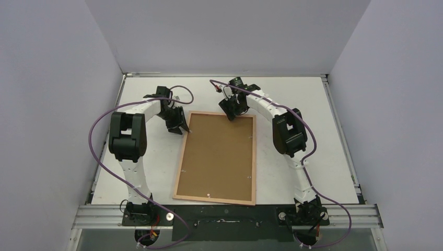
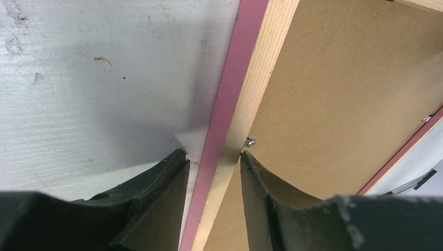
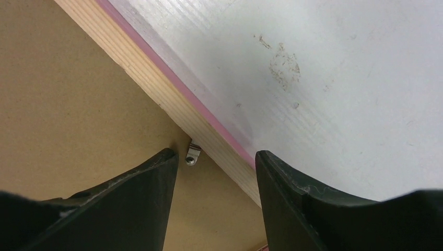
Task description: Put the photo into the frame
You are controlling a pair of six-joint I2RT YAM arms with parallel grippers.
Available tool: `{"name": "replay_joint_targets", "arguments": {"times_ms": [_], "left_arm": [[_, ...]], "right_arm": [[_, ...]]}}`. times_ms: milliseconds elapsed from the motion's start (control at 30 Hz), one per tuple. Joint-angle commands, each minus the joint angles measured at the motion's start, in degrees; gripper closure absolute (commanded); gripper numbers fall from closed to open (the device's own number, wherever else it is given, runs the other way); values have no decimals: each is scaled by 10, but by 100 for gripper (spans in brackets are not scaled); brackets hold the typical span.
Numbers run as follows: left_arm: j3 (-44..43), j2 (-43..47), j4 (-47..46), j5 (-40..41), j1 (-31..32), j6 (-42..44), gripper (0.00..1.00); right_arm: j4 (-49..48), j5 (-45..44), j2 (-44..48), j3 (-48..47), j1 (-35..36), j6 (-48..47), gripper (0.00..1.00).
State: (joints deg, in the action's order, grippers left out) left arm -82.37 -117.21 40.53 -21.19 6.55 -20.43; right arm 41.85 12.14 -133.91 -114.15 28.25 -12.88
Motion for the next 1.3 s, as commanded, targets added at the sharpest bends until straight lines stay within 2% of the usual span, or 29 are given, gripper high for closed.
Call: {"name": "replay_joint_targets", "arguments": {"times_ms": [0, 467, 933, 1133, 1267], "left_arm": [[3, 22, -4, 10, -3, 1, 61], [8, 17, -4, 7, -3, 1, 64], [9, 14, -5, 4, -3, 0, 65], [11, 12, -7, 4, -3, 0, 65], [10, 9, -7, 2, -3, 0, 65]], "right_arm": [[2, -29, -2, -19, 1, -17, 44], [-46, -36, -14, 9, 0, 33, 51], [-71, 9, -8, 31, -7, 60, 42], [-50, 1, -18, 24, -8, 42, 55], [-36, 6, -17, 25, -9, 15, 60]]}}
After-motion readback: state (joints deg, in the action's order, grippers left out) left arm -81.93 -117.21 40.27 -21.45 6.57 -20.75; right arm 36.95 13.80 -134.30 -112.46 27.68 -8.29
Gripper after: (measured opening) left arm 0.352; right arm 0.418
